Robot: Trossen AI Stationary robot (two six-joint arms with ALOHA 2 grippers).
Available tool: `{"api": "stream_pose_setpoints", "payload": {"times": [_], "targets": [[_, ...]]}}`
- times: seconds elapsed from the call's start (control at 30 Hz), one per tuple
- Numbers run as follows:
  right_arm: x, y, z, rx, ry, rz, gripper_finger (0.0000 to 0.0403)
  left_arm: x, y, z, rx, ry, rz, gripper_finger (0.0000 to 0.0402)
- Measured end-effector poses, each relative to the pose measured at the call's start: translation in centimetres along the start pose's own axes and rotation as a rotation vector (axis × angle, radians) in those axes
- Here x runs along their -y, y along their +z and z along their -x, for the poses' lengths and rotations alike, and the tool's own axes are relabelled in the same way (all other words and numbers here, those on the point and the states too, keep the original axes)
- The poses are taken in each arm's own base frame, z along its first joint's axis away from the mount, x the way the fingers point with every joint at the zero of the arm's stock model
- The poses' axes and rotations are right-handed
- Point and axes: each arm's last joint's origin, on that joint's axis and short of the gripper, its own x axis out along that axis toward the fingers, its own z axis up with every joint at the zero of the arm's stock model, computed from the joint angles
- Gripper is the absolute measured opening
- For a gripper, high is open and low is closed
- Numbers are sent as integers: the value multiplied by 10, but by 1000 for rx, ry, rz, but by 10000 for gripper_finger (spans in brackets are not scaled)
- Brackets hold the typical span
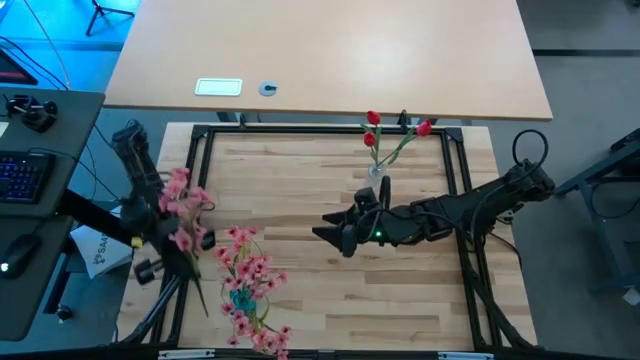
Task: Sort flowers into vase by color
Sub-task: Put the pink flower into the blue vase
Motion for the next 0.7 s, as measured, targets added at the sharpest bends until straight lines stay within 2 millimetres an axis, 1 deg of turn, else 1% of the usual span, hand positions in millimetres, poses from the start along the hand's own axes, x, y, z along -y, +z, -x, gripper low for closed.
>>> {"api": "stream_pose_setpoints", "payload": {"times": [0.13,0.3,0.53,0.7], "targets": [[0,0,0,-1,1,5,348,10,-16,-5,3,161,-79,0],[0,0,0,-1,1,27,348,16,-28,-9,-4,264,-200,0],[0,0,0,-1,0,27,348,12,-40,-14,-50,334,-308,0],[0,0,0,-1,0,20,348,12,-40,-17,-32,326,-296,0]]}}
